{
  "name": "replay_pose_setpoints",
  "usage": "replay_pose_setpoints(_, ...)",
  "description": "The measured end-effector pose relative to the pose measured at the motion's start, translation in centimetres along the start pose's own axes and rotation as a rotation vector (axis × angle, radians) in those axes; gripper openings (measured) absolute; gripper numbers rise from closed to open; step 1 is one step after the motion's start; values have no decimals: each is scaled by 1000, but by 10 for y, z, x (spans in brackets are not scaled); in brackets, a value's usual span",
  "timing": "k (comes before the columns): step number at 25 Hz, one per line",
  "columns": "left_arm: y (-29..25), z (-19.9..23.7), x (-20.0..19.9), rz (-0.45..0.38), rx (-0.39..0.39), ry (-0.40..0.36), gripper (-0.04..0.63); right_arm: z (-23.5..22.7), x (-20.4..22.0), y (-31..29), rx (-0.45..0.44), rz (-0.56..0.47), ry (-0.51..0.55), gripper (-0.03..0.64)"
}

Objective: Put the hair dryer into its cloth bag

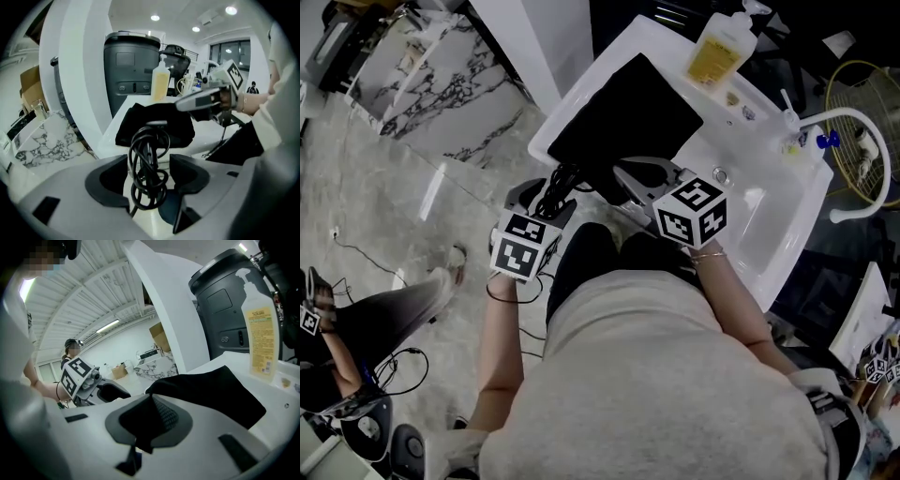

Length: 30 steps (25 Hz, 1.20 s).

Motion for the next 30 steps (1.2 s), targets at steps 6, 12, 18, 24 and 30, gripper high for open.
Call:
replay_pose_setpoints(6, -7, -4, 27, 111, -42, -37, 225, -1, 2, 0, -4, 9, 2, 12)
replay_pose_setpoints(12, -7, -2, 18, 124, -65, -86, 198, 1, 2, -3, -16, 16, 2, 12)
replay_pose_setpoints(18, -4, 0, -1, 46, -40, -22, 196, 3, 3, -8, -17, 29, 11, 12)
replay_pose_setpoints(24, -10, -3, -28, -26, -15, -3, 193, 4, 1, -10, -12, 24, 10, 12)
replay_pose_setpoints(30, -19, -4, -51, -56, 22, 36, 192, 8, 0, -13, -10, 28, 15, 12)
Point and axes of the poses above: the fingertips, and each gripper's own axes: y backward along the fingers, z to its left, x out of its underside, the point moved 5 cm from there along y, backward along the fingers, and after that the axes turned 8 degrees about z, right-handed, at the moved point
